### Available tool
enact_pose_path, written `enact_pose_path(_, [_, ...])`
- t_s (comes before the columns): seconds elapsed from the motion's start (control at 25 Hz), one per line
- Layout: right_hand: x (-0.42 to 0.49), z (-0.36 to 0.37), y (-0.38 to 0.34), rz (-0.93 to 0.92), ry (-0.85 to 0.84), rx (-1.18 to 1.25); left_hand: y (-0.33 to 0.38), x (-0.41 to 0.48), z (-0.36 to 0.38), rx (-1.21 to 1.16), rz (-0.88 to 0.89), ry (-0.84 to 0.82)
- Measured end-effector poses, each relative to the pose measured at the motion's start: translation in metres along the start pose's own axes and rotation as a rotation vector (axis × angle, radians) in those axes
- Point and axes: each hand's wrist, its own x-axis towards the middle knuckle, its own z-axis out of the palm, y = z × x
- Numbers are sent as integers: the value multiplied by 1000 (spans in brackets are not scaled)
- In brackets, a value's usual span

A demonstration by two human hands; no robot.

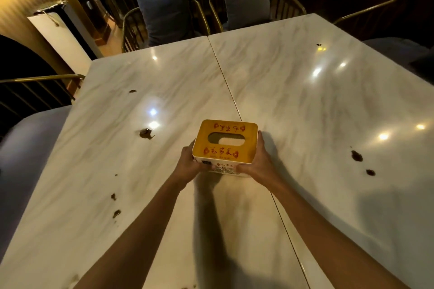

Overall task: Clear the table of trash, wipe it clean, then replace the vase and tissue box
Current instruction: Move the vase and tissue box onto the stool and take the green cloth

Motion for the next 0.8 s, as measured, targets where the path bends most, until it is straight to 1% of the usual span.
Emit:
enact_pose_path(0.08, [-28,-3,-5,-7,-52,7,5,-36,4,-24,53,7])
enact_pose_path(0.12, [-40,-4,-6,-28,-74,26,11,-51,7,-92,63,15])
enact_pose_path(0.2, [-68,-2,-19,-75,-104,79,21,-85,9,-153,43,68])
enact_pose_path(0.36, [-131,22,-60,-180,-177,127,24,-162,-11,-78,1,216])
enact_pose_path(0.56, [-203,87,-84,-198,-284,109,16,-271,-57,35,43,360])
enact_pose_path(0.68, [-246,141,-88,-187,-385,119,-8,-347,-86,15,38,428])
enact_pose_path(0.8, [-286,201,-95,-206,-508,149,-29,-424,-112,-7,5,538])
